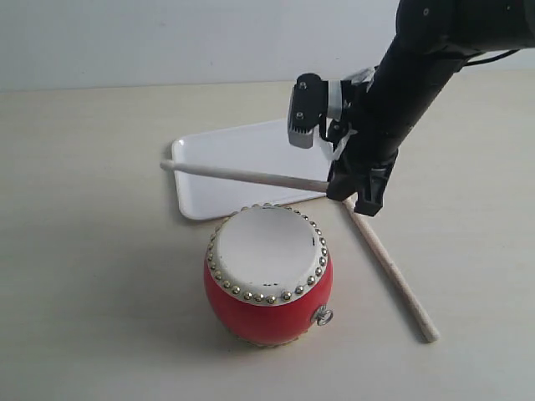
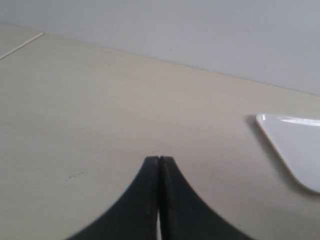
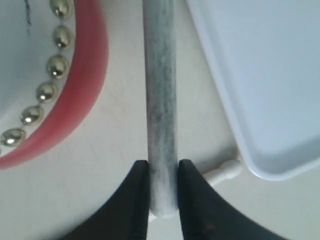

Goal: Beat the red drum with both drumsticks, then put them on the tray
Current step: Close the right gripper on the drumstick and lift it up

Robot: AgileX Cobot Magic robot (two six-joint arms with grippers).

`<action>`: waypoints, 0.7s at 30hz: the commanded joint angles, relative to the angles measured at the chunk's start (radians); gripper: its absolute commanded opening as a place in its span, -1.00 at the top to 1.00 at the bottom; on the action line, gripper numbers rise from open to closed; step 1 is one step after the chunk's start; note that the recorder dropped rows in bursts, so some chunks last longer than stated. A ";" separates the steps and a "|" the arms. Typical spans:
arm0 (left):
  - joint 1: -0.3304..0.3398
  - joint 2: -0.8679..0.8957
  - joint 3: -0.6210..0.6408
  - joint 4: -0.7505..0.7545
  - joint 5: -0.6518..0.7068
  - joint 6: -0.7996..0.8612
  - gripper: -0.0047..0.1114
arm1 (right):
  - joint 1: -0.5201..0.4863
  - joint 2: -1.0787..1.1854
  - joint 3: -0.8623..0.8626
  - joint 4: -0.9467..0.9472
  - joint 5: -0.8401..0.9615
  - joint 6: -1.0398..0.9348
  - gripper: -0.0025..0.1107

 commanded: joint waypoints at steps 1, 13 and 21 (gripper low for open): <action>-0.005 -0.005 0.004 0.005 -0.004 -0.005 0.92 | 0.002 -0.086 -0.002 0.012 -0.034 0.069 0.96; -0.005 -0.005 0.004 0.046 -0.004 0.060 0.92 | 0.002 -0.236 -0.002 0.145 0.011 0.203 0.96; -0.005 -0.005 0.004 0.050 -0.007 0.081 0.92 | 0.002 -0.270 -0.002 0.267 0.137 0.203 0.96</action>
